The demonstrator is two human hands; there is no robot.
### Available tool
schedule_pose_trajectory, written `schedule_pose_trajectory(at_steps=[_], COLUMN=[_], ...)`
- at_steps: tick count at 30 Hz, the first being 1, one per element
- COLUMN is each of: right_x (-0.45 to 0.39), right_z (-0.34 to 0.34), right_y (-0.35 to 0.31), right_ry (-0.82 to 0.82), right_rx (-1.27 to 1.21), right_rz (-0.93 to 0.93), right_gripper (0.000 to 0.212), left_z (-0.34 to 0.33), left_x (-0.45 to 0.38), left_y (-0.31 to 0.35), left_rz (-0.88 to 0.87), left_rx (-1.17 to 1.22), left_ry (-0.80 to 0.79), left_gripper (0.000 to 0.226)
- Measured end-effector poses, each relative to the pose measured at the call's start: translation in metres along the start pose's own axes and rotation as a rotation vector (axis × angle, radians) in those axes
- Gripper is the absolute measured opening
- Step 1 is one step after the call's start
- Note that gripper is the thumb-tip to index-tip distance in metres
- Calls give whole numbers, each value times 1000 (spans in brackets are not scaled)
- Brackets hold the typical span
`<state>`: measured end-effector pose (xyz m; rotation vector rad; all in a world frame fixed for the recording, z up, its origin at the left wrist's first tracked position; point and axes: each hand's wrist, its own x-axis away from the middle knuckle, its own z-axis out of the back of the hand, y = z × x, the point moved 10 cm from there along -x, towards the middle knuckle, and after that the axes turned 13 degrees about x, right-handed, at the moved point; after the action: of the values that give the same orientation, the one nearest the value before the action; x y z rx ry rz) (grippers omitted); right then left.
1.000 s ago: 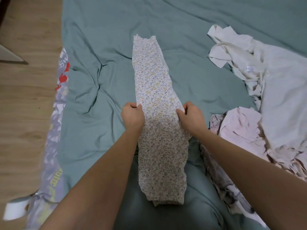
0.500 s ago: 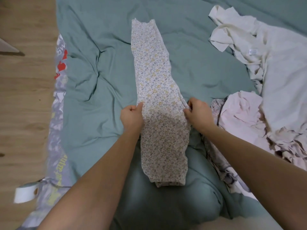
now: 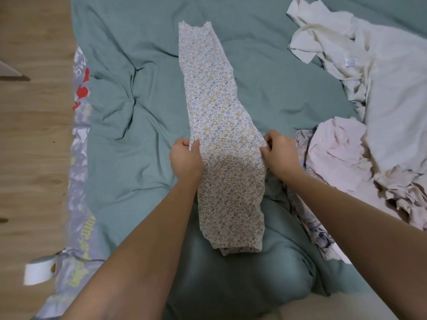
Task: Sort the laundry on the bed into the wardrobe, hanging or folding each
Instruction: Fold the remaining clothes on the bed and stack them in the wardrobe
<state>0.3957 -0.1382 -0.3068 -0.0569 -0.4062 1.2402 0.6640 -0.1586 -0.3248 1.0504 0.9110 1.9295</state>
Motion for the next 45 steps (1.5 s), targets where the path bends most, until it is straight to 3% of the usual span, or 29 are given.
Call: schedule_pose_trajectory(at_steps=[3, 6, 8, 12, 15, 19, 21, 23, 28, 31, 34, 36, 40, 42, 44, 45], right_x=[4, 14, 17, 20, 44, 135, 178, 197, 197, 199, 216, 230, 242, 224, 186, 167], right_z=[1, -15, -16, 13, 28, -1, -13, -24, -26, -16, -19, -34, -51, -38, -22, -18], right_y=[9, 17, 21, 19, -6, -51, -57, -57, -54, -53, -49, -37, -30, -42, -48, -48], right_ry=[24, -117, -152, 66, 148, -134, -118, -68, 39, 100, 92, 38, -224, -181, -112, -69], right_rx=[-28, -99, -127, -41, 7, 41, 194, 318, 335, 250, 268, 329, 317, 307, 305, 319], right_rz=[-14, -56, -86, -51, 166, 742, 942, 1021, 990, 1021, 1116, 1174, 1266, 1258, 1113, 1056], right_gripper=[8, 23, 20, 6, 10, 30, 42, 46, 58, 41, 18, 20, 24, 38, 47, 49], left_z=[2, 3, 6, 17, 14, 18, 24, 28, 23, 39, 42, 36, 24, 29, 35, 34], left_x=[19, 48, 64, 84, 108, 143, 157, 170, 203, 199, 195, 195, 197, 191, 178, 172], left_y=[-20, -57, -75, -82, -85, -98, -106, -110, -106, -103, -99, -94, -83, -81, -68, -49], left_rz=[16, 142, 190, 250, 268, 357, 436, 521, 793, 725, 574, 436, 221, 227, 143, -13], left_rx=[-26, -166, -126, 9, -20, -65, -43, 3, 418, 389, 96, -188, -619, -653, -685, -682], left_ry=[-58, -195, -245, -169, -225, -300, -294, -295, -269, -130, -195, -319, -478, -428, -281, -200], left_gripper=[27, 35, 30, 29, 25, 35, 40, 34, 17, 27, 45, 48, 26, 7, 35, 36])
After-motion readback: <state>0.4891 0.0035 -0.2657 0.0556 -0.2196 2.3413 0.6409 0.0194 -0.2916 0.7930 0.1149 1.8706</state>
